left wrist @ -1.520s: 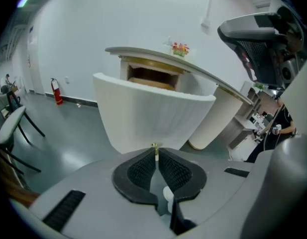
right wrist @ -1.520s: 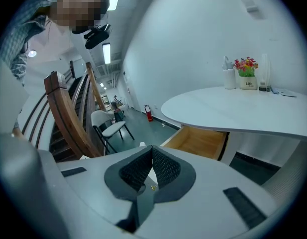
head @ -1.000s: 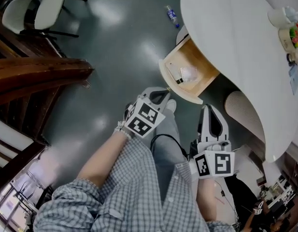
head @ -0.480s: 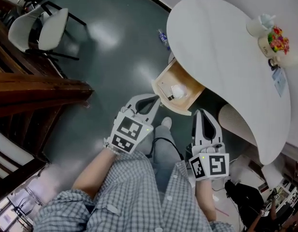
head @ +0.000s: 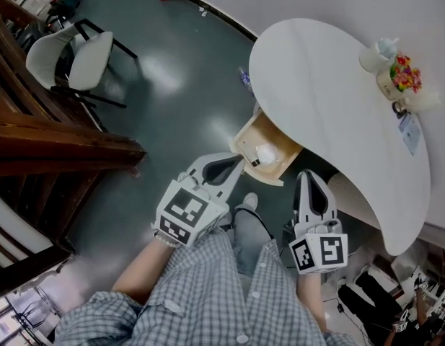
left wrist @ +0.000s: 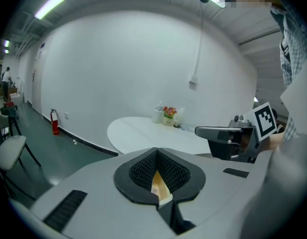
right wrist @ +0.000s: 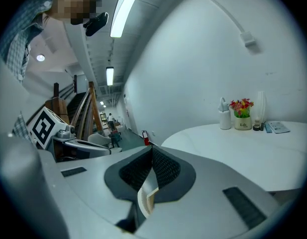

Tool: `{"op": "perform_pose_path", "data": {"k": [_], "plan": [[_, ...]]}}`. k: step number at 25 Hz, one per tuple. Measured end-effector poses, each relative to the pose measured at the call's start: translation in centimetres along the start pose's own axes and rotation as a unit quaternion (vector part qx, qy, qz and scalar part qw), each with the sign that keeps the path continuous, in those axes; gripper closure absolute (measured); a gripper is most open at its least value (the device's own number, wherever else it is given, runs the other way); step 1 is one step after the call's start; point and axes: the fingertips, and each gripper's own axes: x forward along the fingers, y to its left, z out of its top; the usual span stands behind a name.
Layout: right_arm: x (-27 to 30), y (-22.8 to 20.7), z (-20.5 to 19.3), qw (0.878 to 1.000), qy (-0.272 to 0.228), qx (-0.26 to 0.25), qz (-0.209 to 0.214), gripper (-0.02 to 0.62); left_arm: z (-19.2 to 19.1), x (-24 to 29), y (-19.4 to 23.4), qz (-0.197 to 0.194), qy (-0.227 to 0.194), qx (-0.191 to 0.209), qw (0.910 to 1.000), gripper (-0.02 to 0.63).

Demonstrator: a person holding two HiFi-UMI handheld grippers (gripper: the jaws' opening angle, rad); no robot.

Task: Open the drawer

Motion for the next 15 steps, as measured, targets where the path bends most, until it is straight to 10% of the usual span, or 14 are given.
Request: {"op": "perform_pose_path", "data": {"k": [15], "plan": [[0.5, -0.2, 4.5, 0.998, -0.044, -0.047, 0.013, 0.586, 3.8, -2.0, -0.3, 0.037, -0.035, 0.015, 0.9986, 0.600]]}}
